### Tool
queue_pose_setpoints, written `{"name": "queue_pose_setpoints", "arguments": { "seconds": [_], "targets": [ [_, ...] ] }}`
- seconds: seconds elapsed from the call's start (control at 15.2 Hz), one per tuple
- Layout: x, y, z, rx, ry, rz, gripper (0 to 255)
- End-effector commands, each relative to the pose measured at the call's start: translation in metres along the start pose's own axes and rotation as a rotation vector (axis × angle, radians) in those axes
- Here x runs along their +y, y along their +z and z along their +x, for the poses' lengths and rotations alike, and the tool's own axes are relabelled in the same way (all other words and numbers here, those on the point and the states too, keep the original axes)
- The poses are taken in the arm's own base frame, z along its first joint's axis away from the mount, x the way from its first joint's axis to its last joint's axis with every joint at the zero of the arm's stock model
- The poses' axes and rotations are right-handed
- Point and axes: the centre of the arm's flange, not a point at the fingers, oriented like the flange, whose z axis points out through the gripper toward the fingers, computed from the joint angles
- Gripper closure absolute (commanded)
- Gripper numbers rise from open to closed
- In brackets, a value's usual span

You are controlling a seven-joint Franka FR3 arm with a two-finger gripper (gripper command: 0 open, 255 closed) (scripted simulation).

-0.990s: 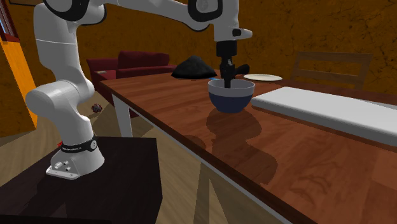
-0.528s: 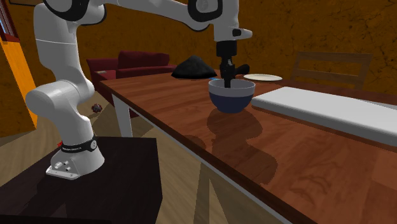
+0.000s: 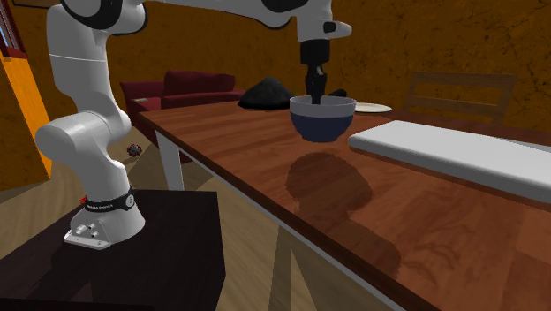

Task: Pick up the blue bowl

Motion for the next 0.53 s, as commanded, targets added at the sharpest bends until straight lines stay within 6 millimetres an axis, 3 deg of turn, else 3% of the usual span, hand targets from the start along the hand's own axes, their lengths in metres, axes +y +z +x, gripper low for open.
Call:
{"name": "queue_pose_setpoints", "arguments": {
  "seconds": [0.0,0.46],
  "targets": [
    [0.001,-0.010,0.001,0.000,0.000,0.000,255],
    [0.005,-0.042,0.003,0.000,0.000,0.000,255]
  ]
}}
